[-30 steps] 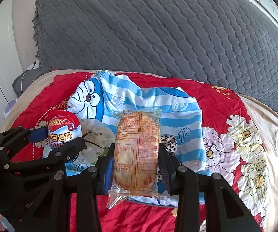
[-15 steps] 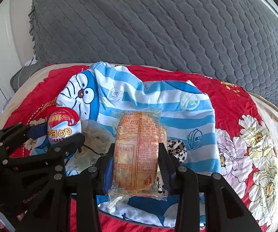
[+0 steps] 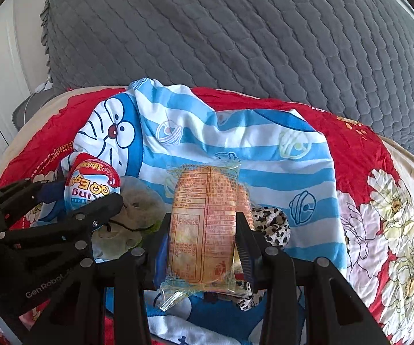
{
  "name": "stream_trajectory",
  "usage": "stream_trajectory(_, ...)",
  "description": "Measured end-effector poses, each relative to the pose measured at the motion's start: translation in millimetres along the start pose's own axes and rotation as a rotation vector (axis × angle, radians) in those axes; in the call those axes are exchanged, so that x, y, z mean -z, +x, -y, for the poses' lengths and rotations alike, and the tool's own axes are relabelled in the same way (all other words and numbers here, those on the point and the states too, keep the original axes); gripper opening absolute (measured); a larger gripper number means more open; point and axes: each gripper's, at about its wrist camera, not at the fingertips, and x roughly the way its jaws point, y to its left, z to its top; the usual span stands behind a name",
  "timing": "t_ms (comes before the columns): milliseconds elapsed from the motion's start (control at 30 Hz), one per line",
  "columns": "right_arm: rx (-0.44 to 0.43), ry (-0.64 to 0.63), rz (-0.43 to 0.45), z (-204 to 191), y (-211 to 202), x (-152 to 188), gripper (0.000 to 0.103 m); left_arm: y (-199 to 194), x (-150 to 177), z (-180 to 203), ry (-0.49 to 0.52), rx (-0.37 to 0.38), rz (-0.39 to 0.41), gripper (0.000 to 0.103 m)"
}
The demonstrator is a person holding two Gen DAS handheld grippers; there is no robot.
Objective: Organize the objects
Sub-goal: 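Lower the King egg onto the shirt while the right tool lowers the bread packet beside the leopard scrunchie, then open the left gripper to release the King egg beside the Doraemon face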
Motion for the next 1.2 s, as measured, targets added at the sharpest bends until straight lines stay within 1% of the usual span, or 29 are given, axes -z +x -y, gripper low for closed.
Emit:
stream_trajectory(333, 0.013, 0.007, -0.003, 5, 10, -1, 0.041, 10, -5, 4, -0.009, 0.003, -0.006, 0.055)
stream_trajectory(533, 0.019, 0.006, -0.004, 7, 15, -5, 0.041, 21, -7, 2, -0.028, -0.013, -0.031, 0.052)
stream_trajectory(767, 0.022, -0.002, 0.002, 8, 17, -5, 0.041, 17, -6, 4, -0.024, -0.011, -0.022, 0.052)
stream_trajectory(1200, 0.016, 0.007, 0.006, 5, 7, 1, 0.042, 8, -3, -1, -0.021, -0.009, -0.01, 0.052)
